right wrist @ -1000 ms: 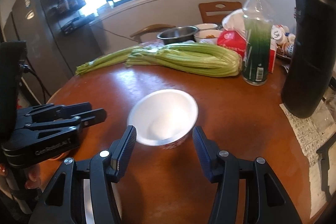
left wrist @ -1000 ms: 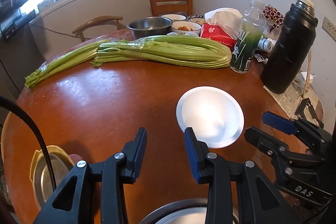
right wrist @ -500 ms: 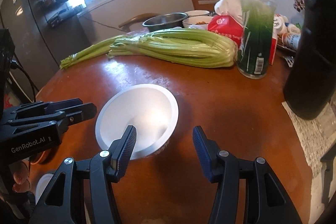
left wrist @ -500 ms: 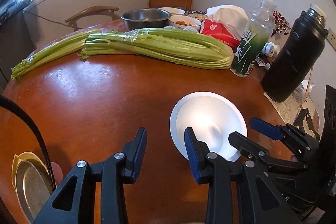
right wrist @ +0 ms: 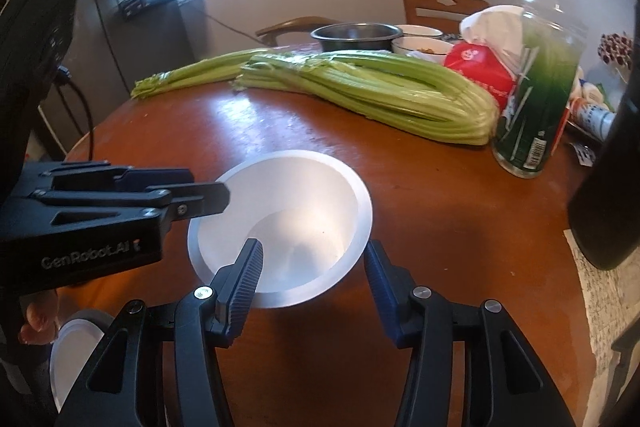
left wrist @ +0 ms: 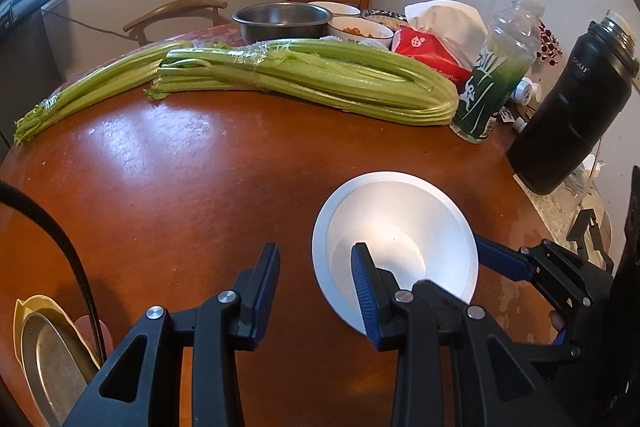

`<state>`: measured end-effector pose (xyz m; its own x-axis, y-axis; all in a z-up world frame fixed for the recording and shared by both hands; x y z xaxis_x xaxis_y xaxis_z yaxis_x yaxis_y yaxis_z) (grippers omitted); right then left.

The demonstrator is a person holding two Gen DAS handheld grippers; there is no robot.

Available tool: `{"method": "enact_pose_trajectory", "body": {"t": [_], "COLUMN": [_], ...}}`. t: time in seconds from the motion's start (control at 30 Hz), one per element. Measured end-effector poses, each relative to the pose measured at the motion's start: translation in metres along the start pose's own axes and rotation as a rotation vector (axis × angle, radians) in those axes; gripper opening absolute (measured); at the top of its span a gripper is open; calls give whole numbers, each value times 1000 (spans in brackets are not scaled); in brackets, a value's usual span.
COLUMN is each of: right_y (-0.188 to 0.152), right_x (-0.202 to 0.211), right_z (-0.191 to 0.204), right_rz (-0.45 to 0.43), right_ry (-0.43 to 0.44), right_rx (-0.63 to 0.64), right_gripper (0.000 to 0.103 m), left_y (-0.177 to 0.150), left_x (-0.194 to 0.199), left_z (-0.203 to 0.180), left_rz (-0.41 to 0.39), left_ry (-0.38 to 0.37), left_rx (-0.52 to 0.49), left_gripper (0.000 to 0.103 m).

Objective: Organize plates and bowls
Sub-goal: 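Grasp the red-printed paper cup rim with the left tool and lift it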

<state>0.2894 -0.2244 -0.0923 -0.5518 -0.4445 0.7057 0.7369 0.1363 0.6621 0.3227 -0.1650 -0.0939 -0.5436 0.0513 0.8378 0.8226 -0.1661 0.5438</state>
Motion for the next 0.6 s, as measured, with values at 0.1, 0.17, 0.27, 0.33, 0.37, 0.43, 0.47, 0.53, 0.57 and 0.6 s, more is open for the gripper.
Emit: {"method": "enact_pose_trajectory", "body": {"t": [0.1, 0.17, 0.27, 0.33, 0.37, 0.43, 0.47, 0.53, 0.57, 0.6], "right_y": [0, 0, 0, 0, 0, 0, 0, 0, 1, 1], "right_x": [-3, -6, -10, -11, -11, -12, -12, -11, -10, -8], "right_z": [6, 11, 18, 21, 23, 26, 27, 28, 29, 30], "right_rz": [4, 8, 14, 16, 16, 20, 20, 20, 15, 12], "right_ry": [17, 29, 43, 49, 53, 52, 52, 55, 52, 51], "right_rx": [12, 17, 19, 24, 27, 32, 32, 29, 31, 33], "right_gripper": [54, 54, 54, 54, 54, 55, 55, 55, 55, 55], "left_y": [-1, -3, -5, -7, -8, -8, -8, -7, -7, -6], "left_x": [-9, -13, -19, -21, -21, -20, -20, -19, -17, -15], "left_z": [3, 4, 5, 4, 2, 1, 2, 2, 2, 2], "left_rz": [20, 30, 47, 56, 61, 56, 54, 50, 46, 41], "left_ry": [-4, -7, -10, -23, -37, -37, -35, -43, -45, -43], "left_rx": [12, 10, 11, 5, 1, -7, -7, 1, 3, 2], "left_gripper": [37, 37, 37, 37, 37, 37, 37, 37, 37, 37]}}
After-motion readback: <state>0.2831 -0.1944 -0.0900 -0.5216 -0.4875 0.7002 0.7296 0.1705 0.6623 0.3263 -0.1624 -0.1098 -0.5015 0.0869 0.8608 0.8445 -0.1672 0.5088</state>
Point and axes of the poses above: each gripper's, at about its wrist camera, not at the fingertips, and x roughly against the way its jaws point, z to its left, y to its top, the point moved 10 cm from there along -x, roughly the way its jaws point, and after that the axes turned 11 degrees about y, right-handed, at the moved point
